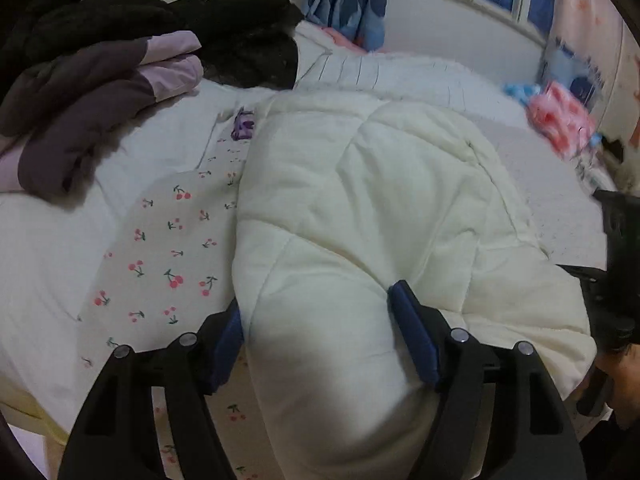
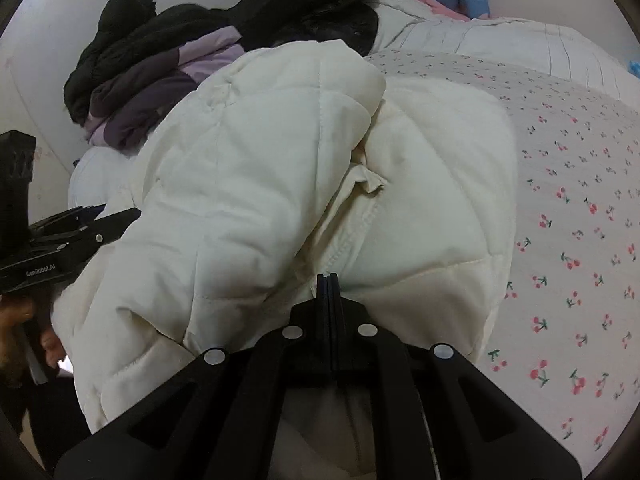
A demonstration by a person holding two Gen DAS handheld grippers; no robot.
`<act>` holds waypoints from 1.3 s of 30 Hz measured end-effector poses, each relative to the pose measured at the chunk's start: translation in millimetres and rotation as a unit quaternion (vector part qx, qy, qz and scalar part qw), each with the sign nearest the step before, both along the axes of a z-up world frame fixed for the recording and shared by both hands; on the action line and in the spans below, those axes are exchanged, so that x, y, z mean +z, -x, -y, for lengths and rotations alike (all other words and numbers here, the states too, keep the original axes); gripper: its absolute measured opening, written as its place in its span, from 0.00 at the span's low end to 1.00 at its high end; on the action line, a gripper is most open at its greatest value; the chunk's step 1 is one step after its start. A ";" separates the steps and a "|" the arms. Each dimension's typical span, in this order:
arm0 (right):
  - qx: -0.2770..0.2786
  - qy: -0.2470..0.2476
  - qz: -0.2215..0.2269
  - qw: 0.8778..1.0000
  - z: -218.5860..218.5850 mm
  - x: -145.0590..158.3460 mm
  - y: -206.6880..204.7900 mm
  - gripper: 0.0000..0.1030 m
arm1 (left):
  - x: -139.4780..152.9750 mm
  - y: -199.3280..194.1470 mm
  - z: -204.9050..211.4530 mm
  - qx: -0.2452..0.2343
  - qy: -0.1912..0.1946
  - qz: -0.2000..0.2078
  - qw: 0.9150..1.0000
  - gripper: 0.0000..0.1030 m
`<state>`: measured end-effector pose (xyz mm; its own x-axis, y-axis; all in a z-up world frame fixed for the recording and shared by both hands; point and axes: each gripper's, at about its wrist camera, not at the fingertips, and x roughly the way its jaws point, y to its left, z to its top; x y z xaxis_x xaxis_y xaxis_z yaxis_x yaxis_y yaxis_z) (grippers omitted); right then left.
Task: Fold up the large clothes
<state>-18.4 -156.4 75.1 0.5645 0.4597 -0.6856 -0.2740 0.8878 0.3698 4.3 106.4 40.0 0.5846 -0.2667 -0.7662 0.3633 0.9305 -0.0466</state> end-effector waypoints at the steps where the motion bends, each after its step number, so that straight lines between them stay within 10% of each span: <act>1: 0.007 -0.002 -0.005 1.000 4.5 0.7 1.8 0.02 | 2.9 3.3 4.6 -0.003 -0.001 0.003 1.000 0.69; 4: 0.001 -0.031 -0.038 0.999 25.7 9.5 7.6 0.02 | 6.2 4.0 4.2 0.001 0.018 -0.011 1.000 0.70; 7: -0.070 -0.066 0.022 0.995 41.8 59.2 21.8 0.10 | 2.6 2.7 -1.1 0.000 0.027 -0.007 1.000 0.70; 11: -0.066 -0.094 0.083 0.990 6.4 120.6 -15.3 0.91 | 3.8 12.4 4.2 -0.003 0.034 -0.011 0.999 0.70; 15: -0.093 0.017 0.007 0.996 -43.7 57.5 -82.3 0.94 | 4.9 23.7 9.3 -0.022 0.048 -0.005 0.999 0.73; 19: -0.116 -0.080 -0.067 0.988 -12.4 7.1 -111.9 0.93 | 4.0 19.0 9.5 -0.038 0.073 -0.020 0.996 0.78; 26: -0.124 0.023 -0.002 0.992 -21.0 43.2 -7.5 0.93 | 3.7 17.2 7.2 -0.025 0.069 -0.035 0.997 0.90; 39: -0.209 -0.057 -0.014 0.976 -1.7 -5.1 72.1 0.94 | 4.8 37.5 26.5 -0.050 0.010 0.013 0.999 0.93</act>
